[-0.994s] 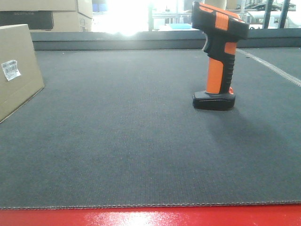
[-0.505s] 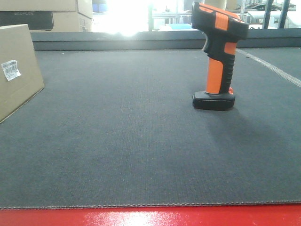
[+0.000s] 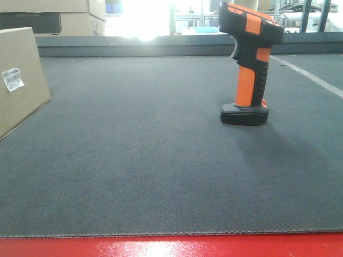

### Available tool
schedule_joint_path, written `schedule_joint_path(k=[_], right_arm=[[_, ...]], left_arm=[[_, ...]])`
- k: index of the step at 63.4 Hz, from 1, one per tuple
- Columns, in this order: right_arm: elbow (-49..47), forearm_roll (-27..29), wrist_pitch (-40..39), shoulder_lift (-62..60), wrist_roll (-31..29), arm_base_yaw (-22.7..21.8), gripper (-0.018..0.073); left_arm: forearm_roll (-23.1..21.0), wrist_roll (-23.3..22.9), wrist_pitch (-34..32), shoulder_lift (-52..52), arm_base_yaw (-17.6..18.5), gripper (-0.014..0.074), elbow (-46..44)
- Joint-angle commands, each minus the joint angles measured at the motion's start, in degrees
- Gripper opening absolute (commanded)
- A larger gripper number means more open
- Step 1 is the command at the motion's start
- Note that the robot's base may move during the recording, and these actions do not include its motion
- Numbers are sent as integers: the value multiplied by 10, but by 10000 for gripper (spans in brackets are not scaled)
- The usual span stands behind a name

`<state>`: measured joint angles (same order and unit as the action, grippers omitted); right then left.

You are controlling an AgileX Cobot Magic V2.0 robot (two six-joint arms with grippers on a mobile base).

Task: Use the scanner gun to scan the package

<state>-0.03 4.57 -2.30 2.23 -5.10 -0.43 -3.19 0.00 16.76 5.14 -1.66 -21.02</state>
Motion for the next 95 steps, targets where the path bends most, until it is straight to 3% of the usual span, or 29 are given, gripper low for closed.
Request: schedule_joint_path(k=[1,43,56,76,85,95], right_arm=[[0,-4,-11,-2,-5,1,-153],[0,-4,-11,-2,-5,1,-153],[0,-4,-11,-2,-5,1,-153],[0,-4,-11,-2,-5,1,-153],[0,-4,-11,-2,-5,1,-153],[0,-4,-11,-2,-5,1,-153]], left_arm=[[1,0,-12,-3,2,-111,0],[1,0,-6,-3,2,-111,3],[1,0,-151,-27,2,-111,106],[20,-5,-148,-51,2,-111,209],[69,-56,-160,-51,2,-111,210],[62,-56,-161,-51,2,-111,210]])
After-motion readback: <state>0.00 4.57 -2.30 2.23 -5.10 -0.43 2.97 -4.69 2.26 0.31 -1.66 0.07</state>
